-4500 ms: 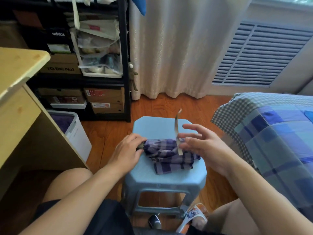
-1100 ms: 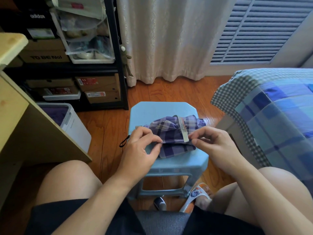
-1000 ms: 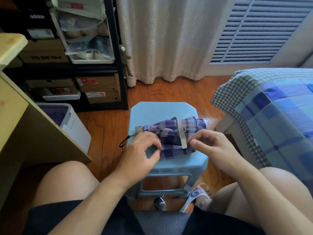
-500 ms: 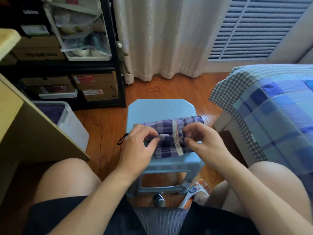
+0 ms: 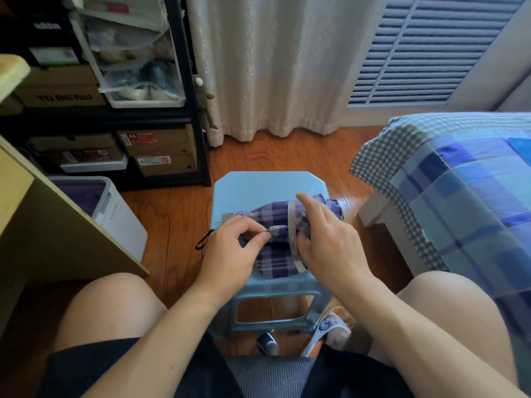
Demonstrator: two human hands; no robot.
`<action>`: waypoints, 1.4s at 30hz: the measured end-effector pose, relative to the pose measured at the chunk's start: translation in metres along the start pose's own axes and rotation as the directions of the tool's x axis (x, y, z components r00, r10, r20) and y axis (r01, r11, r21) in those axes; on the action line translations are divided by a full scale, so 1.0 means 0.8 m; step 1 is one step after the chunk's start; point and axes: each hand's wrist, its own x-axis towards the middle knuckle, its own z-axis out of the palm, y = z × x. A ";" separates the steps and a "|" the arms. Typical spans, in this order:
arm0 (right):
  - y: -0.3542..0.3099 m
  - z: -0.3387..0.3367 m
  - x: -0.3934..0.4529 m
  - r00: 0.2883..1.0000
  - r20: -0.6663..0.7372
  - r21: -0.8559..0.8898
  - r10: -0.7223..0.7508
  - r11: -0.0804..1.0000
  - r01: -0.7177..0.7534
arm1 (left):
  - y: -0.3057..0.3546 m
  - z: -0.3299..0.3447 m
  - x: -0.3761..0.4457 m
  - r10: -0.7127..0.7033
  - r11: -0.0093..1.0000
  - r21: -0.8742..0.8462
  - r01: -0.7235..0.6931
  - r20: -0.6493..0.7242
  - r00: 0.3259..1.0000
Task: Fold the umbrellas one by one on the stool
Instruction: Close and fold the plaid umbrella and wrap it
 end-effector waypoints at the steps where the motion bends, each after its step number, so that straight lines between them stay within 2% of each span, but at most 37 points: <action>1: -0.003 -0.003 0.000 0.999 -0.037 -0.003 -0.002 1.000 0.002 | -0.002 -0.001 0.000 -0.003 1.000 0.008 0.003 0.001 1.000; 3: -0.005 -0.009 0.000 0.991 -0.074 0.053 0.108 0.993 -0.104 | -0.006 -0.005 0.000 -0.013 1.000 0.020 0.014 -0.011 1.000; 5: 0.008 -0.011 0.002 0.949 -0.050 0.143 0.311 0.943 -0.301 | -0.008 -0.010 0.002 -0.036 0.999 0.005 0.036 -0.035 0.999; 6: 0.015 -0.013 0.002 0.932 -0.030 0.164 0.361 0.922 -0.352 | -0.008 -0.012 0.004 -0.036 0.999 -0.002 0.036 -0.040 0.999; 7: 0.018 -0.015 0.001 0.937 0.003 0.170 0.348 0.924 -0.343 | -0.007 -0.015 0.005 -0.024 1.000 0.000 0.024 -0.035 0.999; 11: 0.003 -0.014 -0.011 0.988 0.120 0.263 0.100 0.956 -0.129 | -0.001 -0.012 0.005 0.012 1.000 -0.005 -0.012 -0.018 1.000; 17: 0.017 -0.003 -0.005 0.998 0.024 0.145 0.063 0.987 -0.066 | 0.002 -0.006 -0.002 0.027 1.000 0.002 -0.027 0.019 0.999; 20: 0.016 -0.002 -0.005 0.996 -0.072 0.145 0.044 0.989 -0.033 | -0.002 -0.007 -0.002 0.042 0.999 0.002 -0.042 0.051 0.998; 22: 0.016 0.001 -0.005 0.988 -0.126 0.180 0.084 0.982 -0.061 | -0.005 -0.009 -0.001 0.047 0.999 0.003 -0.048 0.042 0.998; 23: 0.016 0.002 -0.004 0.979 -0.136 0.246 0.151 0.963 -0.114 | -0.006 -0.009 0.000 0.042 0.999 -0.003 -0.042 0.025 0.999; 26: 0.018 0.003 0.000 0.927 -0.049 0.482 0.372 0.822 -0.304 | -0.010 -0.012 0.002 -0.016 0.998 -0.055 0.014 -0.029 0.999; 29: 0.018 0.000 -0.002 0.954 0.071 0.523 0.293 0.803 -0.285 | -0.010 -0.010 0.002 0.003 0.999 -0.049 -0.003 0.004 1.000; 32: 0.015 0.004 -0.008 0.968 0.146 0.425 0.202 0.871 -0.246 | -0.005 -0.004 -0.001 0.037 0.999 -0.020 -0.036 0.020 0.999; 36: 0.019 0.000 -0.002 0.979 0.023 0.455 0.204 0.869 -0.191 | -0.009 -0.005 -0.001 0.079 0.996 0.042 -0.081 0.042 0.996; 40: 0.022 -0.006 -0.006 0.957 0.059 0.441 0.284 0.853 -0.280 | -0.008 -0.009 0.001 0.059 0.997 0.049 -0.061 0.038 0.998; 42: 0.019 -0.004 -0.007 0.922 0.066 0.477 0.381 0.800 -0.364 | -0.007 -0.008 0.001 0.053 0.998 0.044 -0.055 0.042 0.998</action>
